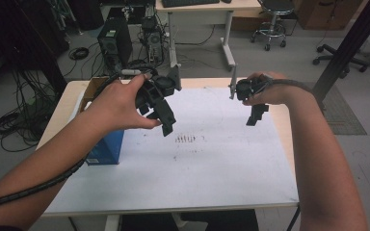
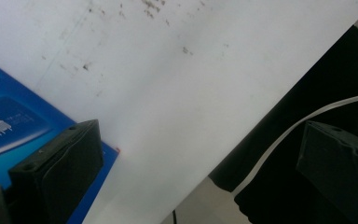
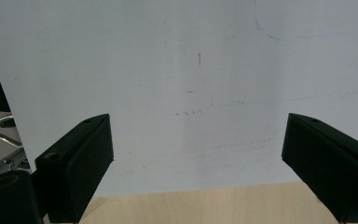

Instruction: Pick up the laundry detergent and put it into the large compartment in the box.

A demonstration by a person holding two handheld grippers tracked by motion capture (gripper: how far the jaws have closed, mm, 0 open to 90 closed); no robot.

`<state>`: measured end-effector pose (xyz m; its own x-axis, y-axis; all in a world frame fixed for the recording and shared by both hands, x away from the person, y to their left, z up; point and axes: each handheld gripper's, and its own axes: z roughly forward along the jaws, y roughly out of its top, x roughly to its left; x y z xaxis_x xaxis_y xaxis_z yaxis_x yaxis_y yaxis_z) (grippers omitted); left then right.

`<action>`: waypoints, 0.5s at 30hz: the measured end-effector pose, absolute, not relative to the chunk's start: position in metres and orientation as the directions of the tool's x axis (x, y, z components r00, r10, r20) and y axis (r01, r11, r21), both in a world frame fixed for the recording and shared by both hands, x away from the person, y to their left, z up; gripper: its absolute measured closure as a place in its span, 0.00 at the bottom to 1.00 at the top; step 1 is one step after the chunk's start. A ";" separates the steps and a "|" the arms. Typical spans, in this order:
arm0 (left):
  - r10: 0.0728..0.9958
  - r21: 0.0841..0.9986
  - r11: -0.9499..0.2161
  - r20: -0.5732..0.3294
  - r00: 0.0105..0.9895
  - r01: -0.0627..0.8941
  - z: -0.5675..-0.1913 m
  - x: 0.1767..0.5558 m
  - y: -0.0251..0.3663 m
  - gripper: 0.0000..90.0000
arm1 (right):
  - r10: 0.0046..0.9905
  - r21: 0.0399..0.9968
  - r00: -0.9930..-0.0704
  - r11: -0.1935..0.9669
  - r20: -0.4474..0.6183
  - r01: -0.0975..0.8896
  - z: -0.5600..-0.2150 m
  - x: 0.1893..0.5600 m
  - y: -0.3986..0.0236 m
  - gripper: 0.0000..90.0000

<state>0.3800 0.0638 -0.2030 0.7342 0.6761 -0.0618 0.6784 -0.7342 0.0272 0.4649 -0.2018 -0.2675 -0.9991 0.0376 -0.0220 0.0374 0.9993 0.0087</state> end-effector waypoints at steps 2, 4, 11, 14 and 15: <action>0.677 0.026 -0.734 -0.055 0.734 0.679 -0.204 0.380 0.064 0.01 | 0.037 0.008 -0.999 0.999 -0.024 0.037 -0.267 0.464 -0.201 0.10; 0.677 0.028 -0.734 -0.054 0.734 0.679 -0.204 0.379 0.064 0.01 | 0.035 0.014 -0.999 0.999 -0.026 0.035 -0.266 0.463 -0.200 0.10; 0.680 0.027 -0.732 -0.047 0.732 0.681 -0.203 0.378 0.064 0.01 | 0.033 0.009 -0.999 0.999 -0.027 0.033 -0.266 0.461 -0.199 0.10; 0.684 0.027 -0.728 -0.047 0.728 0.685 -0.203 0.377 0.064 0.01 | 0.034 0.009 -0.999 0.999 -0.028 0.033 -0.265 0.460 -0.199 0.10; 0.687 0.023 -0.725 -0.052 0.725 0.688 -0.203 0.377 0.064 0.01 | 0.034 0.010 -0.999 0.999 -0.030 0.033 -0.265 0.460 -0.199 0.10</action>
<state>0.3768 0.0645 -0.2035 0.7250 0.6868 -0.0521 0.6884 -0.7249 0.0230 0.4599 -0.1993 -0.2650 -0.9990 0.0338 -0.0299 0.0335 0.9994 0.0102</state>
